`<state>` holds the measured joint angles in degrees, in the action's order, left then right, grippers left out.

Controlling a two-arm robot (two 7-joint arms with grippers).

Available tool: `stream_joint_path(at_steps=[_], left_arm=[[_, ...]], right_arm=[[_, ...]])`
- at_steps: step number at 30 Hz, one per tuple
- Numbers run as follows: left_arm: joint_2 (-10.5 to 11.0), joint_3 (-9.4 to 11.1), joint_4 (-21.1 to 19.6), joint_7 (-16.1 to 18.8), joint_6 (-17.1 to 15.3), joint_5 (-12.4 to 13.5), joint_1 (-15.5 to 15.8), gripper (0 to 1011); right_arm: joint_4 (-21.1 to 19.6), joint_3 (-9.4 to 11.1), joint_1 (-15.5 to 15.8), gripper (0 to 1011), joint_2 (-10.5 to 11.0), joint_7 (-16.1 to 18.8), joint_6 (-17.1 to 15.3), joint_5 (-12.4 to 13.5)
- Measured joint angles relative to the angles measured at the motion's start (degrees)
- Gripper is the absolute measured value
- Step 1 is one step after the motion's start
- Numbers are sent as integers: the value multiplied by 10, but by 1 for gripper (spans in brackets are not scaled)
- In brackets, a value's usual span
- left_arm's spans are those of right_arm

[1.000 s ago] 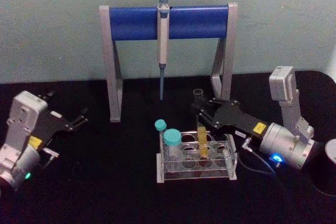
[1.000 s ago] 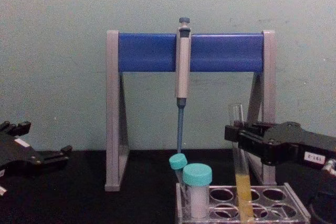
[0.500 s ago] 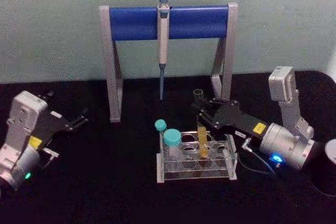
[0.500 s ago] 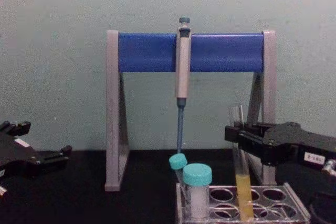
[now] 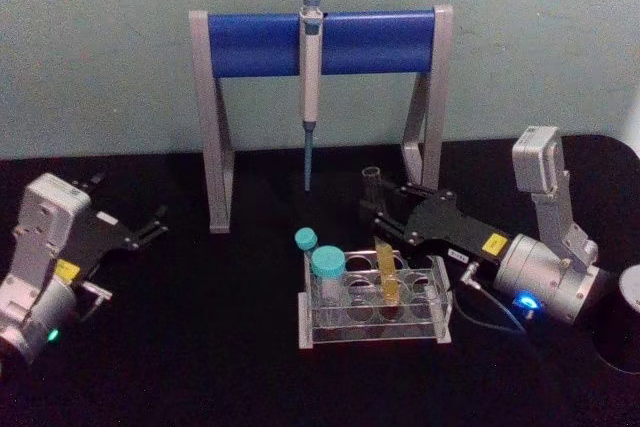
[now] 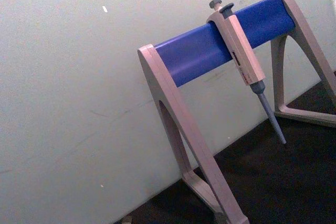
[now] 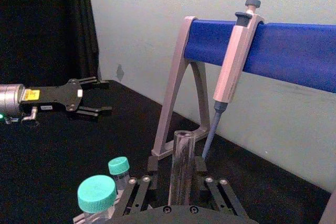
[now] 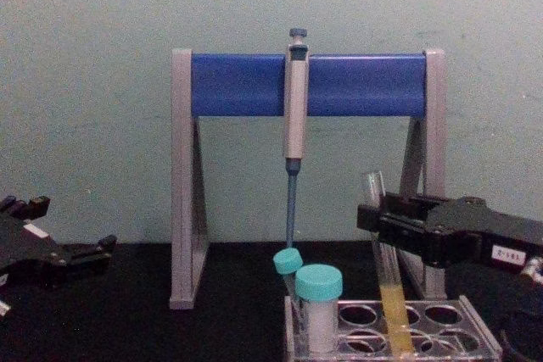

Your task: Pick up the test tube from the test tube rack, shake it, then place it back into the test tube rack.

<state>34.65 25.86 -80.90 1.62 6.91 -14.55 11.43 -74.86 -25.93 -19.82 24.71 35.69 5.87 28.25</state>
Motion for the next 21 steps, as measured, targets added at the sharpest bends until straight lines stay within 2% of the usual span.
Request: stream_joint_path(at_steps=[1, 3, 6, 12, 15, 19, 21], left_arm=[[0, 0, 0, 0, 0, 0, 0, 1001], [0, 0, 0, 0, 0, 0, 0, 1001], [0, 0, 0, 0, 0, 0, 0, 1001], [0, 0, 0, 0, 0, 0, 0, 1001], [0, 0, 0, 0, 0, 0, 0, 1001], [0, 0, 0, 0, 0, 0, 0, 1001], [0, 0, 0, 0, 0, 0, 0, 1002]], right_arm=[[0, 0, 0, 437, 0, 0, 0, 0], [0, 0, 0, 527, 0, 0, 0, 0], [0, 0, 0, 585, 0, 0, 0, 0], [0, 0, 0, 805, 0, 0, 0, 0], [0, 0, 0, 860, 0, 0, 0, 0], [0, 0, 0, 988, 0, 0, 0, 0], [0, 0, 0, 1000, 0, 0, 0, 0]])
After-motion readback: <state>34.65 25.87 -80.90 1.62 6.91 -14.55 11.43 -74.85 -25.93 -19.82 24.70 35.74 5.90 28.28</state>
